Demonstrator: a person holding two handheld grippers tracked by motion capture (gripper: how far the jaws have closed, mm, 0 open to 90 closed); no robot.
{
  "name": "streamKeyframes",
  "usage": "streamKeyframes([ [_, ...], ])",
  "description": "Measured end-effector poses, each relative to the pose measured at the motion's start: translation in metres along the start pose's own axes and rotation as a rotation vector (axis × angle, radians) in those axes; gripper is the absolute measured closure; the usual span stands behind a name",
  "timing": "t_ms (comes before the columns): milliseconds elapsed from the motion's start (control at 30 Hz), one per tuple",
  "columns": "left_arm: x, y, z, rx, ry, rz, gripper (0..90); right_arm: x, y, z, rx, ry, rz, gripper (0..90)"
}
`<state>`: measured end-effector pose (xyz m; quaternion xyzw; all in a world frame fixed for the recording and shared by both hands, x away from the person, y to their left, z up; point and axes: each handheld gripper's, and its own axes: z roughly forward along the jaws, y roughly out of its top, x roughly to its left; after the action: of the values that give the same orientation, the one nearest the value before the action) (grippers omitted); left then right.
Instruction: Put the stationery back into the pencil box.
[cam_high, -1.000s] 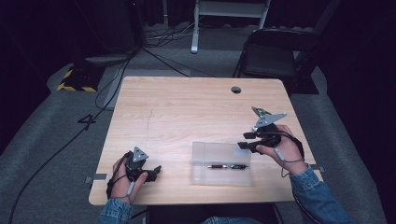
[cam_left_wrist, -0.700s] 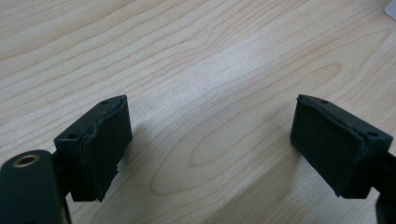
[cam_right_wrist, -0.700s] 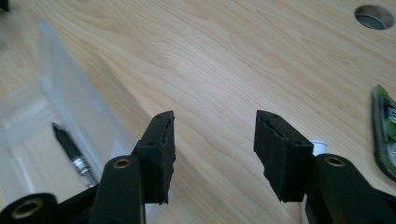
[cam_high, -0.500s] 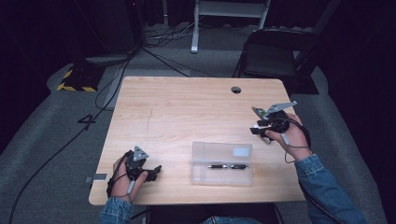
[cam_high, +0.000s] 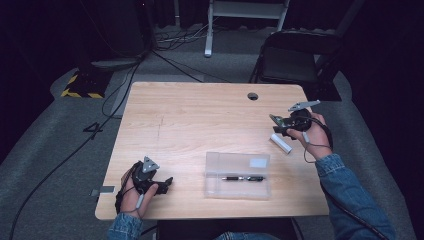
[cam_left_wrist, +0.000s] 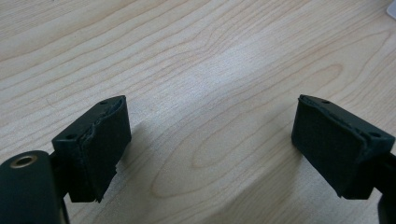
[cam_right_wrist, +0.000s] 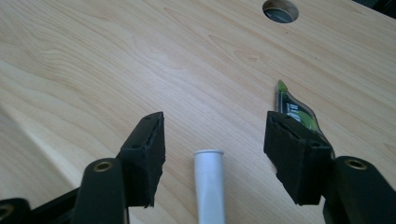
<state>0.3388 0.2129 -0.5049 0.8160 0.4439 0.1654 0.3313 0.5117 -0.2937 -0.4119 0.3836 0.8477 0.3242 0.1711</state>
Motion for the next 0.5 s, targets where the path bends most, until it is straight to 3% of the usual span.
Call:
streamKeyframes([
  [267,0.001,0.000,0.000,-0.005,0.015,-0.012,12.3,-0.028,0.006,0.024,0.027,-0.033,0.037,38.1],
  [500,0.001,0.000,0.000,-0.004,0.016,-0.016,12.3,-0.043,0.008,0.043,0.049,-0.048,0.051,35.5],
])
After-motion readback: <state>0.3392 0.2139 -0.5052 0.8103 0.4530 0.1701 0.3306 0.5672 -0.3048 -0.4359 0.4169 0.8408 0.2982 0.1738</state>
